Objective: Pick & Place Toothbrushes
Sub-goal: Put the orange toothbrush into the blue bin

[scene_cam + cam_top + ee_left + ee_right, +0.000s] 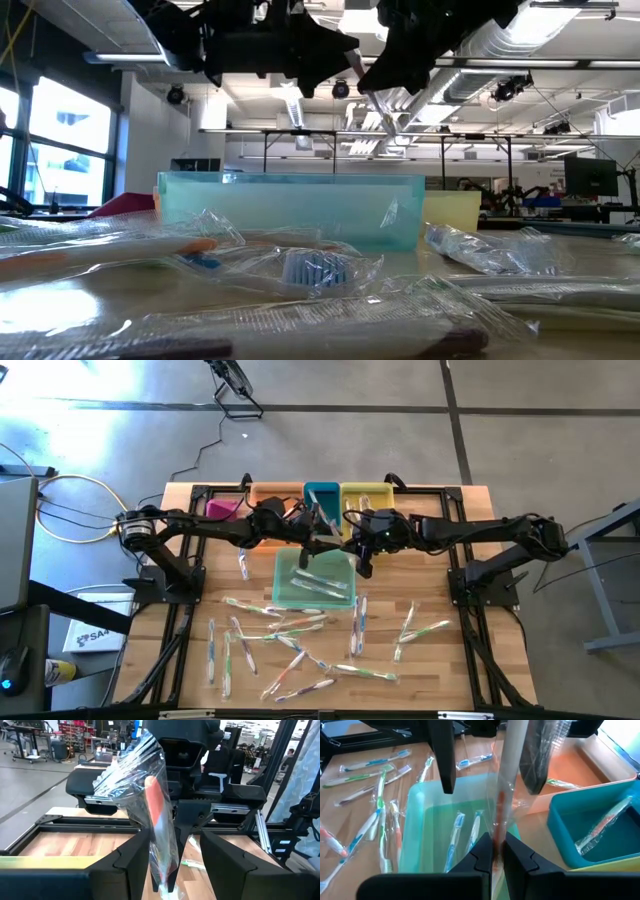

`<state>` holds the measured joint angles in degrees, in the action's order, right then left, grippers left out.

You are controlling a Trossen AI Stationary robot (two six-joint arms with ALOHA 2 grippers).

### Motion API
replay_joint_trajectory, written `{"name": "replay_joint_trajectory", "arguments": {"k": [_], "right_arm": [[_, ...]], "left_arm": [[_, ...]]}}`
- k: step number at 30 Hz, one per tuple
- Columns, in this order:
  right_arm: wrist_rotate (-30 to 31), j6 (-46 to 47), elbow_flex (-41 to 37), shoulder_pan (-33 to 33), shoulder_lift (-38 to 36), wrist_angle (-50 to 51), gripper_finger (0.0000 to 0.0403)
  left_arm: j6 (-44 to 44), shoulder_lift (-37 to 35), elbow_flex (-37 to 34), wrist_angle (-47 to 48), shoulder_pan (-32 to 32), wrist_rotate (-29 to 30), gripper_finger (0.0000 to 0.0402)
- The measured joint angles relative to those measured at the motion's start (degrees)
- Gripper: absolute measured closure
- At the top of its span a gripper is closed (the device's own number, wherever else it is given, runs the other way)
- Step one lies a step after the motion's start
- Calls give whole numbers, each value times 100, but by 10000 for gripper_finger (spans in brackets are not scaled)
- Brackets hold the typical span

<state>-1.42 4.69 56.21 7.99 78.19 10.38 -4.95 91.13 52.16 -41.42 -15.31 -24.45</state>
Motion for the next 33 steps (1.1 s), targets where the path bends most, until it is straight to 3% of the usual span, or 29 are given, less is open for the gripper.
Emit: {"name": "replay_joint_trajectory", "arguments": {"k": [10,23,33], "right_arm": [[-3,0,0,0,0,-16,387],[-19,-2,1,0,0,-13,387],[-16,-6,0,0,2,1,387]], "left_arm": [[-6,0,0,139,-2,14,234],[-20,0,0,174,-4,17,335],[-19,-2,0,248,-6,20,375]]}}
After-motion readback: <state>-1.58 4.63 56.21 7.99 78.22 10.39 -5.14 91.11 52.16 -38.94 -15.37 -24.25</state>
